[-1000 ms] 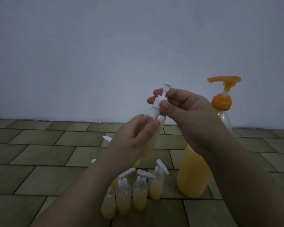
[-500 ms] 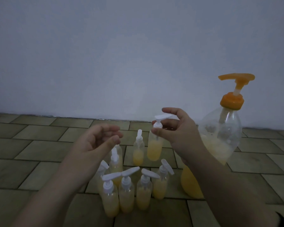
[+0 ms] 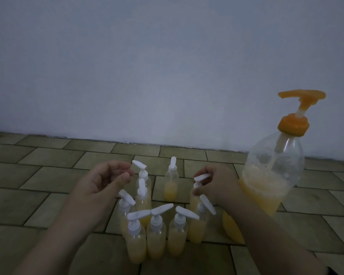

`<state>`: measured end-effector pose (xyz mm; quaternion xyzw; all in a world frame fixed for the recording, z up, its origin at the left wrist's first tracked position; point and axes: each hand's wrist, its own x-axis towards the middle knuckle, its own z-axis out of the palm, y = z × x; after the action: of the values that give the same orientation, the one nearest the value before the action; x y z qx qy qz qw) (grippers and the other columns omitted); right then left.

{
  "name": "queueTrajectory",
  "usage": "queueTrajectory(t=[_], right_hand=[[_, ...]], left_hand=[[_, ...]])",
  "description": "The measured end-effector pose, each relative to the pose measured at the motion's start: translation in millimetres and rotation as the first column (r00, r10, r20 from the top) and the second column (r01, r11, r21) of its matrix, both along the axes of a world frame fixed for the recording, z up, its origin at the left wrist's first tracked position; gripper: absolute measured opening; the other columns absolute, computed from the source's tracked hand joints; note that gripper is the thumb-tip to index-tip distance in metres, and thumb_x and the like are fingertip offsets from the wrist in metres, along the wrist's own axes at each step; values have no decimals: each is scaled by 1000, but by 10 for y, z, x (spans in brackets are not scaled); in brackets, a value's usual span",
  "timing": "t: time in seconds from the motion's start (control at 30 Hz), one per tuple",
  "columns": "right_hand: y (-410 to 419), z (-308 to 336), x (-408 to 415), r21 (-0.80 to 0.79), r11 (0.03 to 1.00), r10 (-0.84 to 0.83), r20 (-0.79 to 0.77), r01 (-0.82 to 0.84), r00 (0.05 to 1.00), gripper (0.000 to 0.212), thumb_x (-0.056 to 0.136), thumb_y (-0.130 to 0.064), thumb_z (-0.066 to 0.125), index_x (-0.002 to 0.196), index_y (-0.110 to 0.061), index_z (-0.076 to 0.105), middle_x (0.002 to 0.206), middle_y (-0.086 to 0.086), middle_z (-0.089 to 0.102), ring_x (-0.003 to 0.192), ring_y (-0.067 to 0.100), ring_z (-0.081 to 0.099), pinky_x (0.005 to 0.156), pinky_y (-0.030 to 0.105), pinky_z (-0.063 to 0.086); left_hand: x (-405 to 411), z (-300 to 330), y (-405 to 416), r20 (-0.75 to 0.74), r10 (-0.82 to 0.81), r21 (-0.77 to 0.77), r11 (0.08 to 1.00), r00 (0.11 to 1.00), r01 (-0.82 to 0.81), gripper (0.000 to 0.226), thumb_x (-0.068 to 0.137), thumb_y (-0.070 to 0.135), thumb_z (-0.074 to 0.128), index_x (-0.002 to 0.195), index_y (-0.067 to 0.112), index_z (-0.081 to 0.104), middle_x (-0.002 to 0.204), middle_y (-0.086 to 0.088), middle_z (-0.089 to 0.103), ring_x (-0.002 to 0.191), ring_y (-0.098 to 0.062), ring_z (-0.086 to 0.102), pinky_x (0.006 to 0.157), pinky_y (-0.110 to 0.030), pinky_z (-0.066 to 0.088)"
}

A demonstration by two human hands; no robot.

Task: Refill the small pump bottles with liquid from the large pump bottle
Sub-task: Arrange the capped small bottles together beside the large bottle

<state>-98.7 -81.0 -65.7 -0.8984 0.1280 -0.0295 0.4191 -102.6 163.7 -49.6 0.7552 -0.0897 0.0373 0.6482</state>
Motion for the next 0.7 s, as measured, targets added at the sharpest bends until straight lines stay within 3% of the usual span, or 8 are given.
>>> queueTrajectory(t=[0.2,0.33,0.43,0.53,0.6,0.7], right_hand=[[-20,30,64,-69,997,-25,-100,18,995,31,71,-7,77,84,-27,58,88,-8,54,80,8,52,50,13,39],[29,232,70,-244,970,-21,-127,-11,992,40,72,-15,79,105,-25,59,99,-5,55,67,2,51,49,13,36],[60,414,244,-456,888,13,-99,-57,995,53,71,-20,79,119,-21,57,113,-3,58,84,9,55,69,18,45],[120,484,530,-551,810,46,-283,-201,958,66,68,-26,82,126,-14,53,121,3,57,106,20,55,86,31,49],[158,451,695,-533,770,89,-453,-349,887,75,68,-34,81,132,-14,48,130,5,52,114,24,52,90,34,45],[170,327,890,-399,787,184,-575,-469,797,80,70,-36,80,138,-21,42,131,4,55,111,22,56,92,33,45]], left_hand=[[122,-7,74,12,11,-21,1000,1000,-11,17,87,11,58,96,22,67,89,7,72,83,-5,67,77,-26,48],[331,-58,203,35,80,-63,995,996,-77,18,91,8,53,95,20,66,88,3,72,81,-8,66,77,-26,48],[627,-253,345,-12,97,-27,995,995,-97,24,92,3,51,94,23,64,94,-1,69,91,-16,63,87,-32,48],[912,-487,418,-112,-102,207,971,989,123,33,89,-1,55,108,26,60,109,4,65,103,-12,59,87,-27,47],[1043,-625,385,-236,-305,342,862,923,373,44,87,-1,57,120,29,55,118,9,61,109,-6,56,87,-22,48],[1168,-752,268,-332,-426,374,759,841,533,56,85,0,61,127,36,50,125,11,59,116,-3,54,98,-28,47]])
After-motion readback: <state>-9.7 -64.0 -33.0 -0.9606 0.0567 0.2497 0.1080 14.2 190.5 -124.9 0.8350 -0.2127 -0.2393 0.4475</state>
